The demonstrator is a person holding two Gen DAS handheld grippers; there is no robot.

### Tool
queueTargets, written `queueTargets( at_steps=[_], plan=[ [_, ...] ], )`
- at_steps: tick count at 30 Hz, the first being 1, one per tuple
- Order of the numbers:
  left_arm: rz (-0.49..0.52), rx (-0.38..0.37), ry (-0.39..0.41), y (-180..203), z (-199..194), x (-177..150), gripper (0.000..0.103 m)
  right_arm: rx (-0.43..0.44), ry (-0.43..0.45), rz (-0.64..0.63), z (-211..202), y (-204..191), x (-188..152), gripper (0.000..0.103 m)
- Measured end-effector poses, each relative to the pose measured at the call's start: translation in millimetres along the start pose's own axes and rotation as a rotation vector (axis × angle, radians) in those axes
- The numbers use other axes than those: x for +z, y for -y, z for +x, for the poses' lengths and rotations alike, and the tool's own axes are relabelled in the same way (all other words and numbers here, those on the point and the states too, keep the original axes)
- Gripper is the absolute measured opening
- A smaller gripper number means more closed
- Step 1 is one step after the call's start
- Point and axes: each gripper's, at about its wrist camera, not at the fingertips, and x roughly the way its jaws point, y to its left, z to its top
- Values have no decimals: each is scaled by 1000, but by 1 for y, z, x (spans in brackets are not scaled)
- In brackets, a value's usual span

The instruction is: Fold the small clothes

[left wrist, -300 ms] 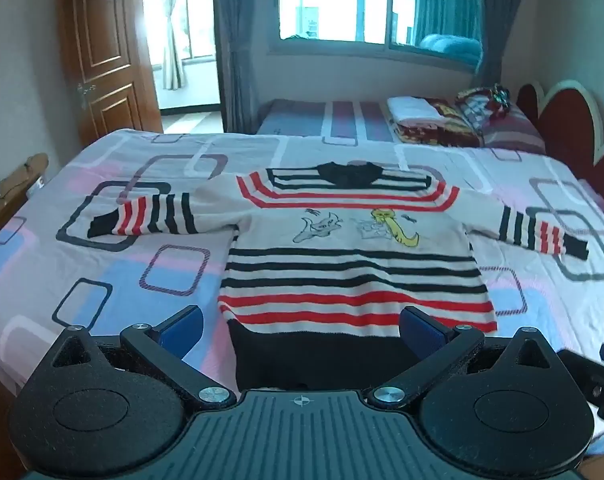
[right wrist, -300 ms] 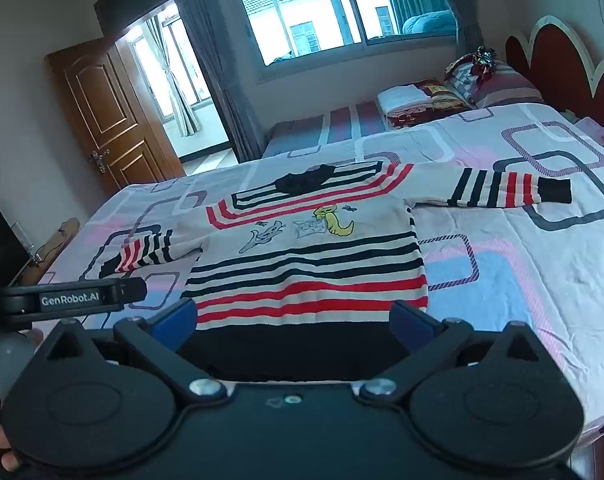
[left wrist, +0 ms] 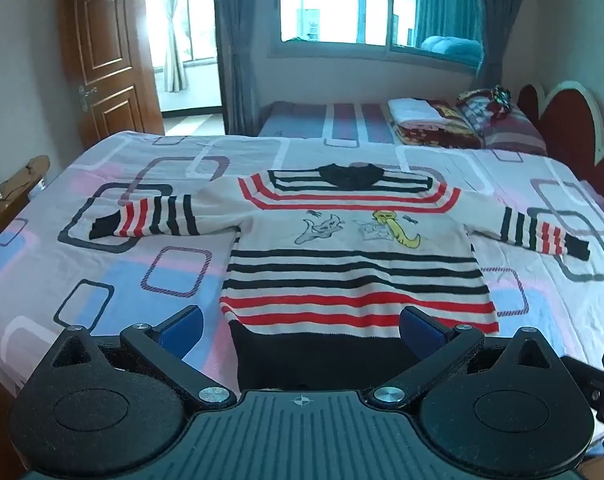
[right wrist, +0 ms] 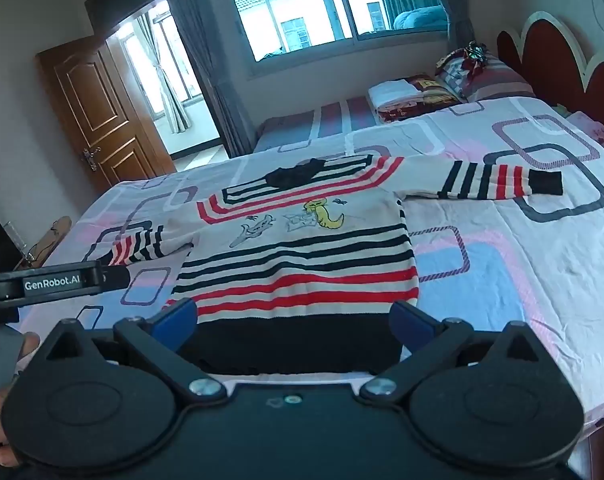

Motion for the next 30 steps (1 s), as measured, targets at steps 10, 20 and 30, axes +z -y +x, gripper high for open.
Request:
queueTargets(
  at_steps=[10,20,30],
  plan=[
    [12,0,-7,-1,-1,0,103,-16,5,3,2,-5,-8,102],
    [32,9,1,-6,2,-3,103,-38,-3,-5,10,-10,-9,102],
    [38,8,-1,-8,3,-3,103,-48,-7,-9,14,-16,-11,102]
  ],
)
